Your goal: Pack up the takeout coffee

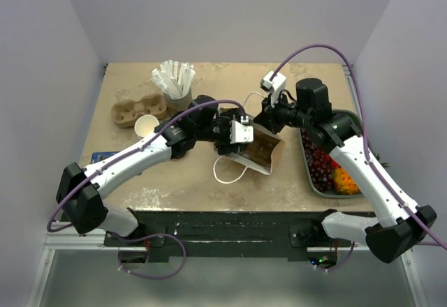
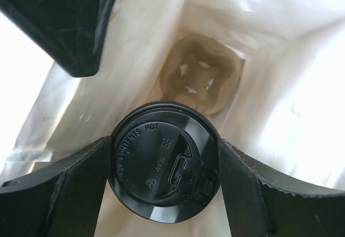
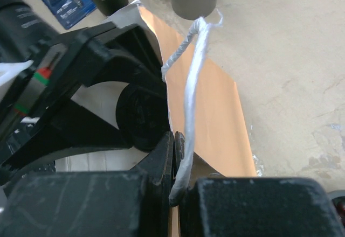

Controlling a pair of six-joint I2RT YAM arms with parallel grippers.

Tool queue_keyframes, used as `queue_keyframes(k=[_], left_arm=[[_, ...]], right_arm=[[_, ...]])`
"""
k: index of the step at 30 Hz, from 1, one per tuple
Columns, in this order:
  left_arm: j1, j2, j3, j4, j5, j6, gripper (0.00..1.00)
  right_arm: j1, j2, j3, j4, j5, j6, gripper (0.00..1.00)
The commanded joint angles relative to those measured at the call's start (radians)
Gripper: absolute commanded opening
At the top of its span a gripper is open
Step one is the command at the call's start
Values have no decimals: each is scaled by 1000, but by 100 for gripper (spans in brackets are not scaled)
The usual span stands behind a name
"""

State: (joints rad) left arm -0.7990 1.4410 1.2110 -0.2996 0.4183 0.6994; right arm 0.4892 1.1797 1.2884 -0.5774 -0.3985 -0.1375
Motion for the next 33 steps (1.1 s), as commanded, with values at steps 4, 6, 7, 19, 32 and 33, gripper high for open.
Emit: queue_keyframes(k=[4, 6, 7, 19, 32, 33], left_arm=[[3, -1, 37, 74, 10, -50, 51], [3, 27, 56, 71, -15, -66, 50], [3, 35, 65, 71, -21, -73, 50], [1, 117, 99, 66, -78, -48, 50], [1, 153, 48, 247, -30, -61, 49], [3, 166, 61, 252, -27, -61, 49]], right_arm=[[-15, 23, 35, 47, 1, 52, 0], [-14, 31, 40, 50, -14, 55, 0], [-15, 31, 43, 51, -29, 55, 0], [-15, 12, 28, 54, -117, 75, 0], [-155, 55, 8, 51, -166, 209, 0], [-162, 72, 11, 51, -172, 213, 0]])
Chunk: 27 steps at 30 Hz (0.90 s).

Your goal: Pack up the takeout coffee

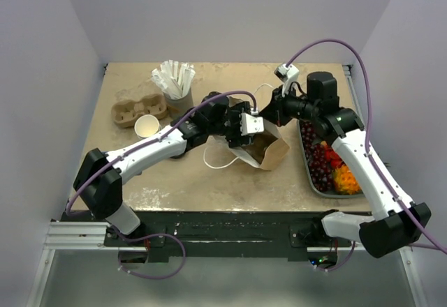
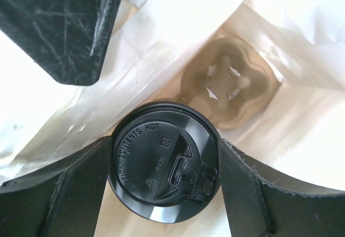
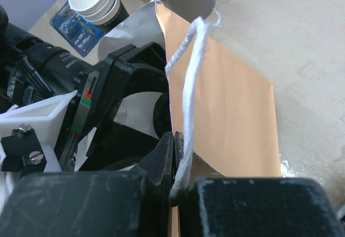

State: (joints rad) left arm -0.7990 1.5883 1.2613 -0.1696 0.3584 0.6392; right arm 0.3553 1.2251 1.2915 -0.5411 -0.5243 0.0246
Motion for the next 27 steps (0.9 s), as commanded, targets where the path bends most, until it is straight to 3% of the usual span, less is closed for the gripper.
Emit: queue_keyframes(k=[1, 4, 8, 17, 21, 27], left_arm=[[3, 27, 16, 133, 36, -4, 49], [3, 67, 47, 137, 33, -1, 49], [14, 113, 90, 122, 31, -3, 49], [29, 216, 228, 19, -15, 4, 49], [29, 288, 323, -63, -61, -10, 49], [30, 367, 401, -152, -134, -33, 49]], right_arm=[[-38, 33, 12, 15, -52, 52, 0], [-55, 68, 46, 3, -48, 40, 0], [-73, 122, 139, -57, -69, -15, 29], [-151, 169, 276, -82, -241, 26, 54], [-164, 180, 304, -97, -292, -8, 57], [-217, 214, 305, -99, -353, -15, 54]])
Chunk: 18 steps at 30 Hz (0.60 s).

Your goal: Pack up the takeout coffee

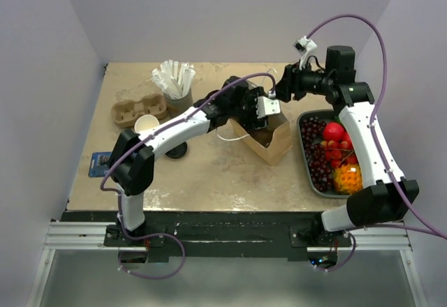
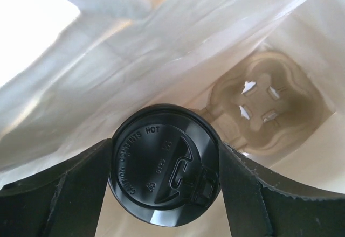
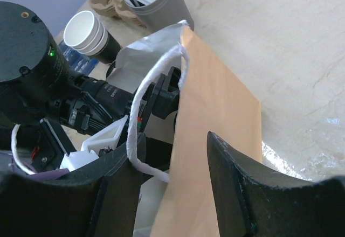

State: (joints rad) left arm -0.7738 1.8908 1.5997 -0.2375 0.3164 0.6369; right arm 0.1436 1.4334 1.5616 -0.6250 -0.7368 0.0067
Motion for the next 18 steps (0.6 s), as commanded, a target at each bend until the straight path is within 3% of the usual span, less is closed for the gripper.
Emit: queue_keyframes(k=[1, 6, 18], left_arm=[[5, 76, 75, -103, -100, -34, 50], [7, 113, 117, -126, -154, -60, 53], [16, 152, 120, -118, -243, -150, 72]], right_arm=[[-10, 2, 29, -12, -142, -1, 53], [-29, -8, -28, 27, -157, -2, 52], [-44, -18, -89, 90, -92, 38, 50]])
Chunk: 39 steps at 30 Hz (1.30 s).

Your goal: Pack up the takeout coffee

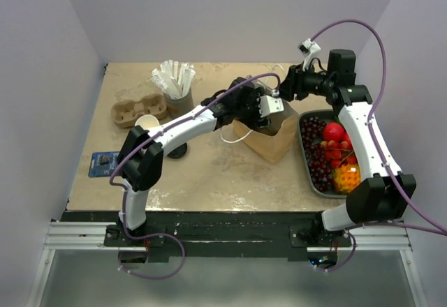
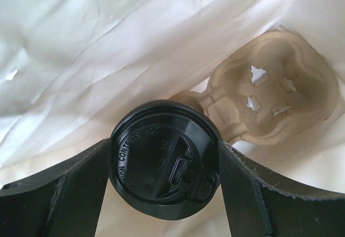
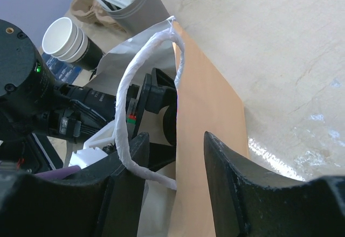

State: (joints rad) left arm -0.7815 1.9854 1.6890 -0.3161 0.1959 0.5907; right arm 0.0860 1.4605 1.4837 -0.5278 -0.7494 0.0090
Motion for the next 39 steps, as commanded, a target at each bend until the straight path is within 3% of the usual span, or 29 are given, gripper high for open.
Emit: queue_keyframes(k=[1, 11, 13, 14, 32, 39], left_arm=[[27, 58, 32, -44, -121, -115, 73], [53, 73, 66, -60, -73, -189, 83], [54, 73, 72, -58, -69, -195, 87], [57, 72, 77, -58, -64, -198, 100], [62, 32, 153, -55, -23, -210, 100], [62, 0, 120, -23, 19, -200, 100]], right_arm=[[12, -45, -16, -6, -80, 36, 50], [9, -26, -11, -6, -94, 28, 49], [9, -25, -13, -6, -94, 28, 49], [9, -26, -14, -8, -94, 26, 49], [8, -20, -17, 3, -88, 29, 49], [8, -17, -28, 0, -88, 28, 49]])
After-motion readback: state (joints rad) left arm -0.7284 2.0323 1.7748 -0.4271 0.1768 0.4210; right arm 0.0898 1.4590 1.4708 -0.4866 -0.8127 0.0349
